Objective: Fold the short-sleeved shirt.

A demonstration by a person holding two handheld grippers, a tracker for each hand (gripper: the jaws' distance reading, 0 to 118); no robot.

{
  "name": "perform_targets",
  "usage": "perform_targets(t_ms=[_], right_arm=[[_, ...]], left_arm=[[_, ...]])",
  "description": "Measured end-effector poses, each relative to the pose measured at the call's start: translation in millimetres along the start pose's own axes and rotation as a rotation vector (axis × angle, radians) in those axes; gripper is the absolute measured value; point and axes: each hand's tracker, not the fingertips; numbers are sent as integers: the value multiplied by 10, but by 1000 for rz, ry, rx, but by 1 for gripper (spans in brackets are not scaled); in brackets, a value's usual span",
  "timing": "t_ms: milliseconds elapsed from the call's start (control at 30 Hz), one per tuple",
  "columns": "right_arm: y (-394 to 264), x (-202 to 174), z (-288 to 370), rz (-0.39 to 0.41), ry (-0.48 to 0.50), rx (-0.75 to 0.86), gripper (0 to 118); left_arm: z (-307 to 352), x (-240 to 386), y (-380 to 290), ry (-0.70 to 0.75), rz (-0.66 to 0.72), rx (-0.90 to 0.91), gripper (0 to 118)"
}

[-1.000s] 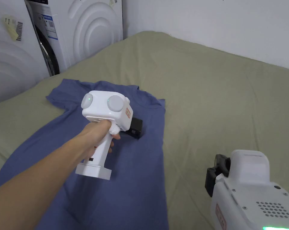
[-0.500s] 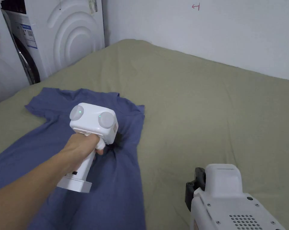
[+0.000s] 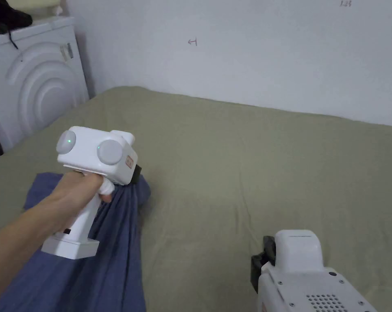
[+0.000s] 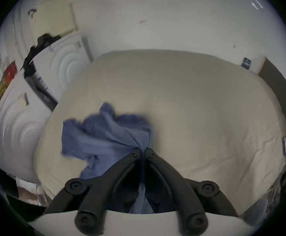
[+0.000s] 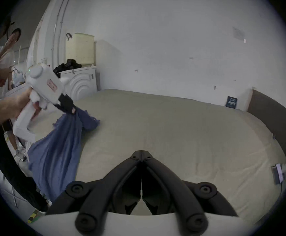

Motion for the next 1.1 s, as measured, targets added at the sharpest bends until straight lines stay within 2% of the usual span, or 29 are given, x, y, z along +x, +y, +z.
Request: perform_targets(t_ms=[167, 300, 433, 533, 733, 867, 933, 967, 1000, 1033, 1067, 1100], right_arm=[[-163, 504, 388, -69, -110, -15, 1], [-299, 847, 652, -97, -193, -23, 1], [-383, 1158, 780, -134, -275, -20, 1], [-406, 1346, 809, -153, -324, -22, 1], [-565, 1584, 778, -161, -386, -63, 1], [-697, 1647, 709, -176, -399, -102, 1], [-741, 1668, 673, -183, -394, -116, 1], [-755, 1674, 657, -182, -393, -121, 1], [-761, 1679, 641, -180, -392, -126, 1], [-772, 1691, 625, -180, -390, -129, 1], [-762, 1690, 616, -182, -389, -130, 1], [-741, 1686, 617, -185, -389, -131, 1]], left_arm=[[421, 1058, 285, -164, -148, 87, 3], [678, 2038, 450, -351, -223, 142, 3], [797, 3058, 501, -515, -344, 169, 3], [678, 3655, 447, -611, -378, 130, 3], [-241, 4485, 101, -623, -451, -60, 3], [-860, 4710, -212, -546, -470, -207, 4], [-1011, 4684, -282, -534, -454, -215, 4], [-1032, 4651, -275, -539, -458, -209, 8], [-995, 4631, -300, -537, -462, -208, 27], [-974, 4564, -289, -557, -467, -181, 69], [-952, 4495, -281, -567, -450, -158, 118], [-925, 4417, -273, -557, -434, -145, 117]])
